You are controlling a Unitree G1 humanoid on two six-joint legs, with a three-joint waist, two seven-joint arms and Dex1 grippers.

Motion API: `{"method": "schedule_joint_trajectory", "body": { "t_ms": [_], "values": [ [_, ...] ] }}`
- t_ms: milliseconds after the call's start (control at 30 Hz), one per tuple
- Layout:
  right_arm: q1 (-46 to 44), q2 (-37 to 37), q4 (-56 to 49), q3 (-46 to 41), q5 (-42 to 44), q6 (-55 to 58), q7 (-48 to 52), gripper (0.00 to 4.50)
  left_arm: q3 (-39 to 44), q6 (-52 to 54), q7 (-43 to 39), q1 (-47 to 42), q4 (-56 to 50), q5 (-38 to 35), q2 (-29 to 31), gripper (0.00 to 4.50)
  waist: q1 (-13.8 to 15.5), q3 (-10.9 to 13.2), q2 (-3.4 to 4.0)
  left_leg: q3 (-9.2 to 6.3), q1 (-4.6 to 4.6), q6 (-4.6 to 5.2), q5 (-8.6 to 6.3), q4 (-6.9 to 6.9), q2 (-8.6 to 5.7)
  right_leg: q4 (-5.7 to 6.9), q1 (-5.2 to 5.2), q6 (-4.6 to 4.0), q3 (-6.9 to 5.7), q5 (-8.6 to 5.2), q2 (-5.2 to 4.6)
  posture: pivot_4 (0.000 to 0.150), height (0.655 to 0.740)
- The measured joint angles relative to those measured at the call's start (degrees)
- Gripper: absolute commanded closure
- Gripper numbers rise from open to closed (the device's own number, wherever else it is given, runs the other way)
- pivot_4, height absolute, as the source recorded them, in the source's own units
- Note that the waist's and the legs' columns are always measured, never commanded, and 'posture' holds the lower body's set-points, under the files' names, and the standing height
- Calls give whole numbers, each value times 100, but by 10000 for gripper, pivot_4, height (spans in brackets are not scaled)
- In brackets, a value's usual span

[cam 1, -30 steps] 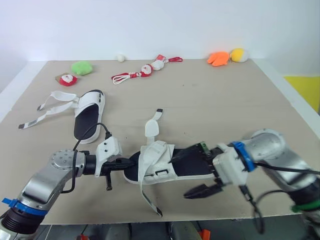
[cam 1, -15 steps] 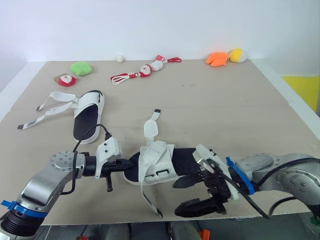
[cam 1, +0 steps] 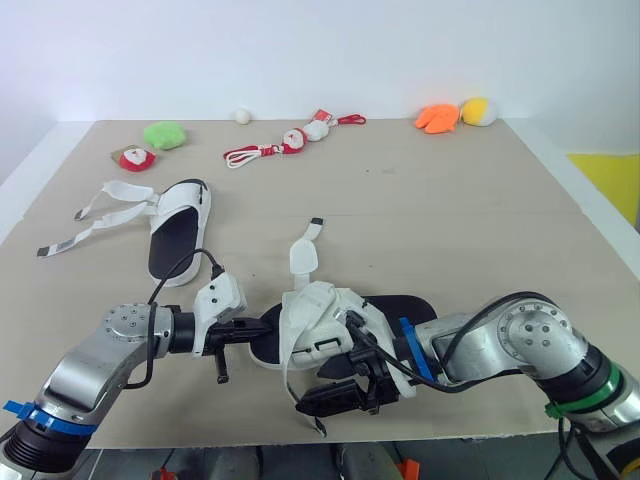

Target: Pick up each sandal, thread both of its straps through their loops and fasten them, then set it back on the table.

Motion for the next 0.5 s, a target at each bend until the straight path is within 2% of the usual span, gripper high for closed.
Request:
{"method": "schedule_joint_trajectory", "body": {
  "t_ms": [167, 200, 267, 500],
  "values": [
    [-159, 58, 2, 184, 226, -44, -385, 545, 16, 120, 21, 7, -78, -53, 0, 45000, 0, 0, 0, -1, -3, 2, -1, -2, 2, 0, -3, -1, -1, -1, 2, 1500, 7400],
    [-159, 75, 2, 205, 232, -52, -421, 2742, 20, 132, 21, 7, -80, -63, 0, 45000, 0, 0, 0, 0, -4, 2, -1, -2, 2, 0, -5, -1, 0, -1, 2, 1500, 7400],
    [-159, 117, 2, 250, 243, -99, -518, 8335, 31, 163, 22, 6, -82, -95, 0, 45000, 0, 0, 0, 0, -8, 2, -1, -2, 2, 0, -9, -1, 0, -1, 2, 1500, 7400],
    [-160, 257, 1, 347, 247, -227, -835, 40842, 36, 224, 13, -11, -83, -151, 4, 45000, 0, 0, 0, -1, -22, 2, -1, -2, 2, 0, -21, -1, 0, -1, 2, 1500, 7400]
  ]
}}
